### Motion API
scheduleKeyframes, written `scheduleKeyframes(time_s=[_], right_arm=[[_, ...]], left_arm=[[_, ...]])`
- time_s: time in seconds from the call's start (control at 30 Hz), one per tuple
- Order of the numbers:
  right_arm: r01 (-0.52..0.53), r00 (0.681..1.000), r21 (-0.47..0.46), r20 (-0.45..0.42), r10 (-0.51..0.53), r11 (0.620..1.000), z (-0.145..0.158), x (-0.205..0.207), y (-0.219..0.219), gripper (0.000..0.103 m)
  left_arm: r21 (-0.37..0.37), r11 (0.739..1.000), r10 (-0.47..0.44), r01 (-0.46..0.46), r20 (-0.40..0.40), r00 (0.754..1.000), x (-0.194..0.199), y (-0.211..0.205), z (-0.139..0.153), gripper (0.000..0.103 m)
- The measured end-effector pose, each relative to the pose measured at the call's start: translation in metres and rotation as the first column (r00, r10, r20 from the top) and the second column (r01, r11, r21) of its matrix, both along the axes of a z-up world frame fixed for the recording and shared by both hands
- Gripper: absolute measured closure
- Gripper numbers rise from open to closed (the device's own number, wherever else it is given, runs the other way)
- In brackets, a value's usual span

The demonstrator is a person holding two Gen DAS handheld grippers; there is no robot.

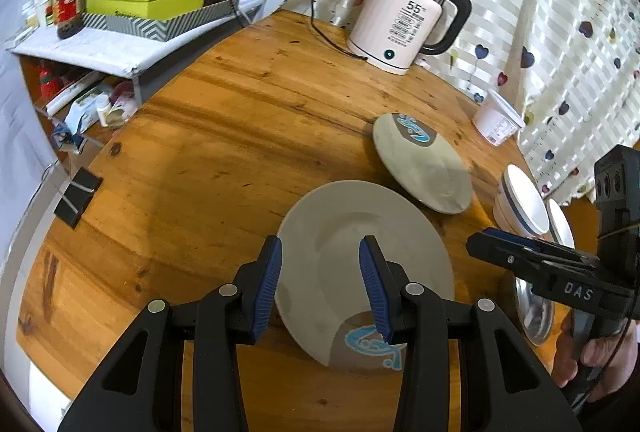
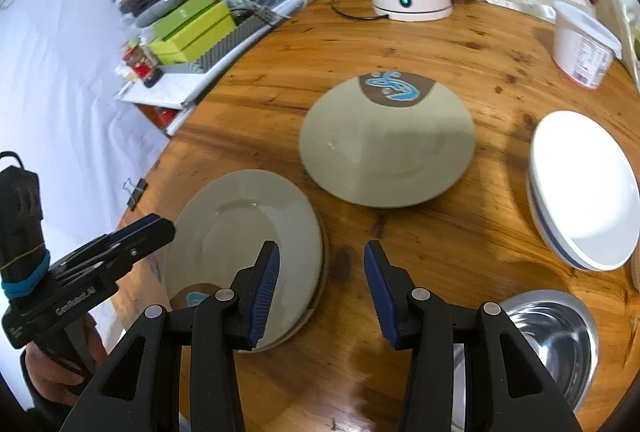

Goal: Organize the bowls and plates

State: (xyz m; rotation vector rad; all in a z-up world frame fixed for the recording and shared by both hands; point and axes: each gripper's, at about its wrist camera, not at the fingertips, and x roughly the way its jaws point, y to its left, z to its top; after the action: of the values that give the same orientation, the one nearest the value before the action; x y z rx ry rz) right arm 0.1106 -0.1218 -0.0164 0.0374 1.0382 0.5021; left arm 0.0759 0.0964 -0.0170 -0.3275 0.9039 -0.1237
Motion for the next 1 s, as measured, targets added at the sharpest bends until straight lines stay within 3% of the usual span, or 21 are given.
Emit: scheduleKeyframes(time_s=[0.57,1.0], right_arm=[[0.039,0.999,-0.004,0.031,-0.039,0.999,0.017,0.016,-0.021,0.059],[0.039,0.998,-0.026,0.047,-0.038,0.999,0.037,0.058,-0.032,0.059]], left_arm=[[0.0,0.997,-0.078,0.078,0.009,0.997,0.027,-0.023,0.017,0.061],[0.007,0.993,-0.118,0.118,0.003,0.993,0.067,-0.044,0.025,0.061]])
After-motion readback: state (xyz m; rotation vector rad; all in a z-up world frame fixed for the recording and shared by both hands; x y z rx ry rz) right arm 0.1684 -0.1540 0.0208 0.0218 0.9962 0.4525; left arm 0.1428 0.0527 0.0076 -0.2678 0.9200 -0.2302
